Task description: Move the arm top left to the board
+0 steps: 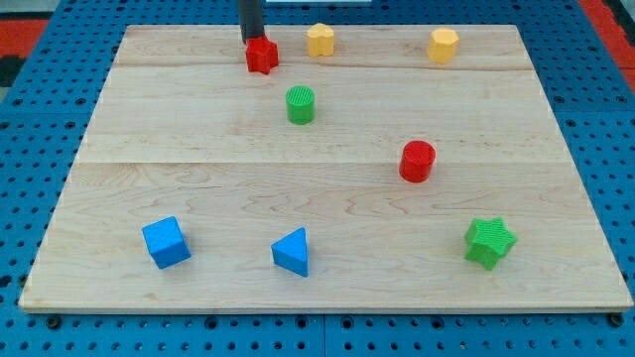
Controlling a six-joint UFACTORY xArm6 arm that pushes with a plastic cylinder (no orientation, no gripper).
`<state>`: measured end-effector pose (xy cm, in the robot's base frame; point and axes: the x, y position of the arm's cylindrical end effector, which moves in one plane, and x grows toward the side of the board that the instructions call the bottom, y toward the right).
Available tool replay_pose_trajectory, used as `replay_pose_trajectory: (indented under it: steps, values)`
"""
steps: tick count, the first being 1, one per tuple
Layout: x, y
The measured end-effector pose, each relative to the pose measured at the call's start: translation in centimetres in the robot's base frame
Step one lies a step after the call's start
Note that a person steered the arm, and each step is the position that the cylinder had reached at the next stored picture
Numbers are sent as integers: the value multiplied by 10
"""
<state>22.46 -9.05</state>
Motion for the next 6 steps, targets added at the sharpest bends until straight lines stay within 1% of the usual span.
replay_pose_trajectory:
  steps: [1, 3, 4, 6]
  values:
    - [4, 3]
    - [7, -10]
    - [-31, -80]
    - [-33, -103]
